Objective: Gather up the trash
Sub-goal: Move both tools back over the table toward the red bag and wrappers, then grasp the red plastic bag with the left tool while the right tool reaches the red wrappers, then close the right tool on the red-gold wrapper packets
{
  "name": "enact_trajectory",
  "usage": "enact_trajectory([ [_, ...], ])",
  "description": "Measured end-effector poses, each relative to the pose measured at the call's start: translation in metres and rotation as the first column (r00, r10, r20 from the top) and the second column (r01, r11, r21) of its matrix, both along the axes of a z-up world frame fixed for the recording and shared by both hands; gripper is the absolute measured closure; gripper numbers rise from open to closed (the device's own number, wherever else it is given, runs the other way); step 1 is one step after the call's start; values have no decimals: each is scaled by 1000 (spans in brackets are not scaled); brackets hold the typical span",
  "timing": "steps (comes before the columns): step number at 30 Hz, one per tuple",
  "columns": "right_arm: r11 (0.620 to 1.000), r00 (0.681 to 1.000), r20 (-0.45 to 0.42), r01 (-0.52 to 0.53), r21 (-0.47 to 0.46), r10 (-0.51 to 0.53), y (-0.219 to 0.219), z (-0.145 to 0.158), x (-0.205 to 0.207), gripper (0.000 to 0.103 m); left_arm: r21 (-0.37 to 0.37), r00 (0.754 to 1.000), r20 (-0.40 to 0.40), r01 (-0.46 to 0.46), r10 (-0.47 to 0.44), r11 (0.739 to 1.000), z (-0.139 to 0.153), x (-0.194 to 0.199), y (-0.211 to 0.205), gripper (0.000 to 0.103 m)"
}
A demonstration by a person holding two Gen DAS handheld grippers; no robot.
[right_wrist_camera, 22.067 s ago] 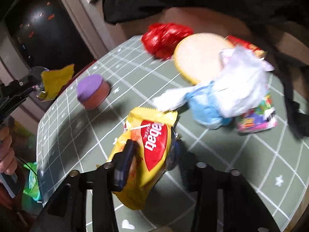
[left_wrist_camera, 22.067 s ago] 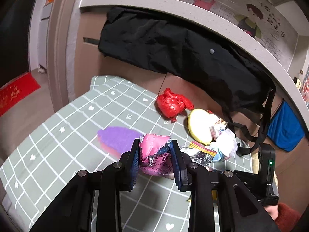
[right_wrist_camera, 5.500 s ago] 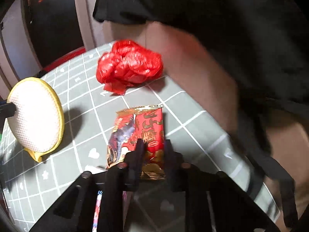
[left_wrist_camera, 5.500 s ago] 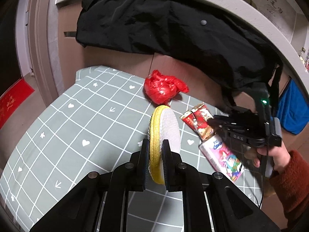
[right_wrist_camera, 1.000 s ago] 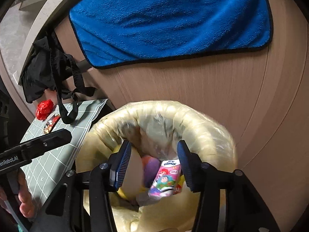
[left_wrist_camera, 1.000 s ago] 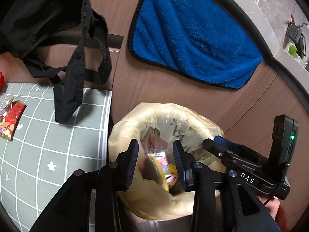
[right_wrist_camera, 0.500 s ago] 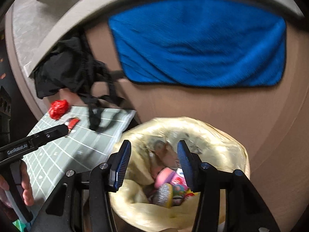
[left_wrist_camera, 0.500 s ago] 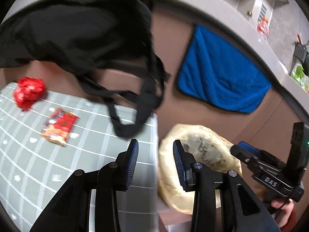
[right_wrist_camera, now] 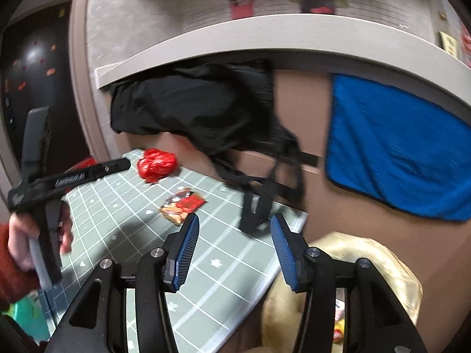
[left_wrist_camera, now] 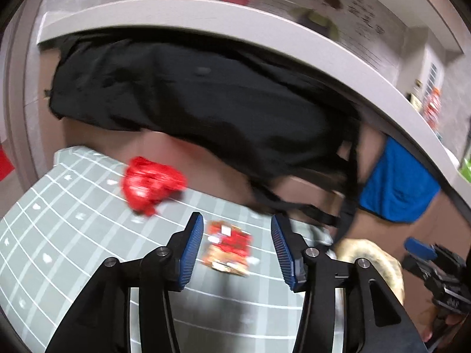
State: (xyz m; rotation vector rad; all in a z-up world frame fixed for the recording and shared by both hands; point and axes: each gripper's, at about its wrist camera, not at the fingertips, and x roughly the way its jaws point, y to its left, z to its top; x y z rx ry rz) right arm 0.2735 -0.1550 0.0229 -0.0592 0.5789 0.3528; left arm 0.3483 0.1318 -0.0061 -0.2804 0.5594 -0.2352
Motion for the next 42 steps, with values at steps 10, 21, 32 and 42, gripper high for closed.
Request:
enact_trajectory([
  [10, 992, 991, -46, -124, -8, 124, 63, -22, 41, 55, -176, 968, -204, -184, 147, 967, -61, 107, 106, 50],
  [21, 987, 977, -145, -159, 4, 158, 85, -59, 82, 55, -319, 938, -317, -242, 137, 917, -106, 156, 106, 49],
  [32, 985, 942, -287, -169, 44, 174, 110, -84, 120, 54, -163, 961, -246, -172, 129, 972, -75, 117, 78, 67],
  [42, 992, 937, -329, -129, -16, 117, 138, -118, 163, 54, -7, 979, -126, -160, 158, 987, -17, -9, 101, 67],
])
